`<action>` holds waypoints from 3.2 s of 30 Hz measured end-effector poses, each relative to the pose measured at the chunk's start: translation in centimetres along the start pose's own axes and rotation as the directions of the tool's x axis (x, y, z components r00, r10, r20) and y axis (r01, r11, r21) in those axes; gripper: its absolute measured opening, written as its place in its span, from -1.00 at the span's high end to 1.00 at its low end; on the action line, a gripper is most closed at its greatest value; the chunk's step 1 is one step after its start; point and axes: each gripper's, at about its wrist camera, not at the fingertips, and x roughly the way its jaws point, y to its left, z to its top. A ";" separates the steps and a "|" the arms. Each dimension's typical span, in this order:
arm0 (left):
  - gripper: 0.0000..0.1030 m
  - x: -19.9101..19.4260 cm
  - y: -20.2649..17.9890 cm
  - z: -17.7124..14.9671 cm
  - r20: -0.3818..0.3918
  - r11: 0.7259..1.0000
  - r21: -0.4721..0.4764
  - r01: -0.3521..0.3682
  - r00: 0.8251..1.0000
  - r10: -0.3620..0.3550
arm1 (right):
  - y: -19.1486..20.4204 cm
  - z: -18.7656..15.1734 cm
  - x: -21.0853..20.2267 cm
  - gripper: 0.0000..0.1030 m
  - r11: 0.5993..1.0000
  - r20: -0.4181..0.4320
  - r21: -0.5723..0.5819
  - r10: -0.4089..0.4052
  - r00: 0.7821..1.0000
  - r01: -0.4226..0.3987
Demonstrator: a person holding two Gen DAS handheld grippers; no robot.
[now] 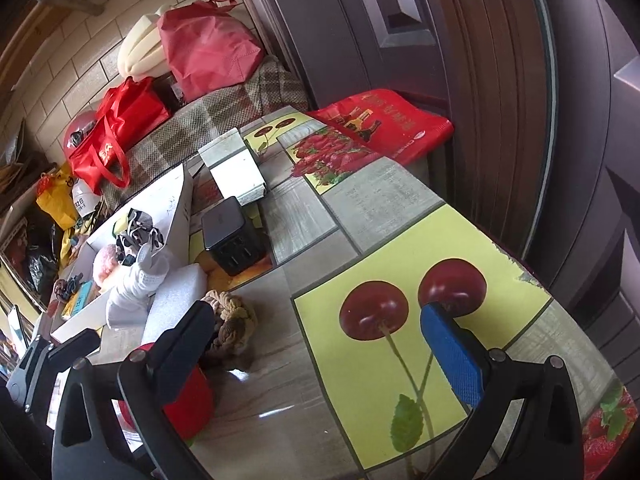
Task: Organize soft objects
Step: 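Grasp the red plush ball with the left tool while the right grasps the braided rope knot, then carry the red ball and rope knot into the box and open both tools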
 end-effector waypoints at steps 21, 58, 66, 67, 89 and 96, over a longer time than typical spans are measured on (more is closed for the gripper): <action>-0.05 -7.9 10.3 -7.0 0.141 0.947 -0.296 -0.125 0.975 0.173 | 8.7 -0.7 4.9 0.31 0.917 -0.180 -0.394 -0.010 0.984 -0.062; -0.07 -8.8 21.6 -8.9 0.108 0.767 -0.487 -0.418 0.843 0.528 | 24.5 -4.2 3.5 0.46 0.848 0.166 -0.522 0.209 0.964 -0.094; -0.07 -5.0 25.2 -6.7 0.045 0.756 -0.483 -0.441 0.850 0.525 | 27.1 -2.7 8.2 0.46 0.837 0.034 -0.531 0.183 0.983 -0.137; -0.07 -4.7 25.6 -6.5 0.041 0.753 -0.485 -0.446 0.848 0.529 | 27.4 -2.6 8.8 0.46 0.833 0.009 -0.532 0.181 0.983 -0.149; -0.99 -5.0 27.6 -6.4 0.061 0.655 -0.565 -0.501 0.767 0.639 | 27.1 0.8 11.1 -0.99 0.913 0.146 -0.407 0.058 0.988 0.006; -0.99 -6.4 27.1 -7.2 0.075 0.633 -0.589 -0.502 0.747 0.661 | 27.4 -0.5 8.5 -0.99 0.902 0.270 -0.422 0.031 0.962 0.089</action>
